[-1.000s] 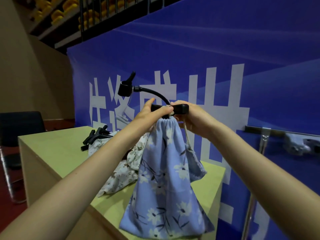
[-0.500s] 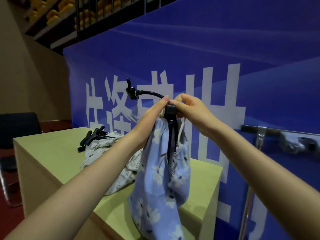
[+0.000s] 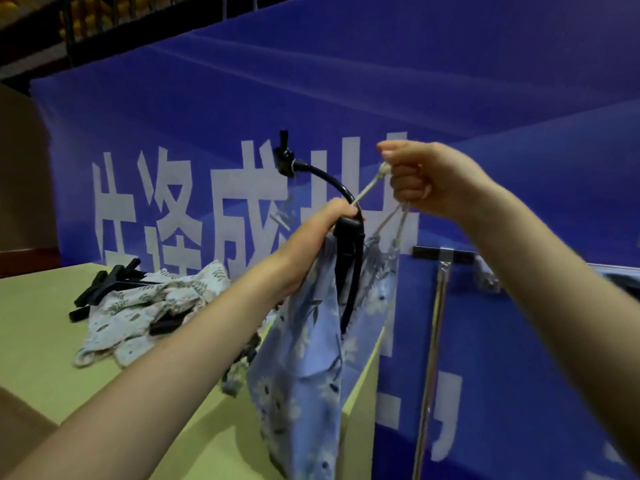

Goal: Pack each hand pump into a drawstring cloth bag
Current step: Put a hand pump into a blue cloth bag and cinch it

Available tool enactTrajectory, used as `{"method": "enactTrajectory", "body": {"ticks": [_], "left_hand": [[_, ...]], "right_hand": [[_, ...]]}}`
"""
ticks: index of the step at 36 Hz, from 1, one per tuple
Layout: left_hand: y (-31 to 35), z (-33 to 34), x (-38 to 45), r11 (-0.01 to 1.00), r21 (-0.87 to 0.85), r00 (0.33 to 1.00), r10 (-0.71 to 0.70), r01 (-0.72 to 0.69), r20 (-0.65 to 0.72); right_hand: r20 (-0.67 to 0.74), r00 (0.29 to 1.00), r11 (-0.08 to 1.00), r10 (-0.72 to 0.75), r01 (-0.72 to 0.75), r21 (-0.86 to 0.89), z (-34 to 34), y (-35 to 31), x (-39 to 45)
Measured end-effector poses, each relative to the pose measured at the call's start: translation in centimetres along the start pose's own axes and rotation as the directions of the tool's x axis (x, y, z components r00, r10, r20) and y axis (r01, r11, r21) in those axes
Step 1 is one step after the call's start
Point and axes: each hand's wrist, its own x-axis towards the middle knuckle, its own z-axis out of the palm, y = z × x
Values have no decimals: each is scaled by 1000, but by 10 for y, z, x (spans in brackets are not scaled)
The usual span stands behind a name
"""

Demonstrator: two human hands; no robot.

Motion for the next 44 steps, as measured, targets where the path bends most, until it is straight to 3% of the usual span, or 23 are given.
{"method": "enactTrajectory", "body": {"ticks": [4, 6, 11, 18, 22, 24, 29, 36, 40, 44], "left_hand": [[-14, 27, 8, 982, -133, 990, 139, -134, 24], [-20, 38, 15, 977, -170, 991, 136, -130, 23], [-37, 73, 41, 974, -197, 994, 106, -108, -18], [-91, 124, 66, 991, 137, 998, 14, -5, -68], [-115, 137, 80, 924, 383, 995, 49, -11, -88], [-126, 144, 88, 913, 408, 997, 45, -13, -70], [-151, 168, 108, 970, 237, 999, -48, 53, -25], [-173, 194, 147, 982, 20, 979, -184, 186, -87], [-185, 201, 162, 960, -17, 955, -281, 281, -97], [-204, 204, 163, 933, -17, 931, -360, 360, -57]], "right_hand": [[-89, 987, 990, -135, 137, 15, -14, -14, -7], [-114, 976, 982, -187, 189, 11, -22, -17, -13], [-104, 982, 985, -158, 150, -83, -51, -9, -27], [-241, 963, 912, -125, 16, -410, -103, 28, -39], [-339, 940, 896, -25, -129, -424, -140, 50, -48], [-368, 930, 894, 18, -180, -410, -157, 60, -51], [-444, 895, 880, 50, -249, -404, -195, 80, -49], [-542, 833, 719, -107, -312, -621, -243, 119, -44], [-500, 843, 579, -198, -311, -754, -252, 138, -44], [-497, 843, 518, -208, -336, -786, -258, 154, -44]]}}
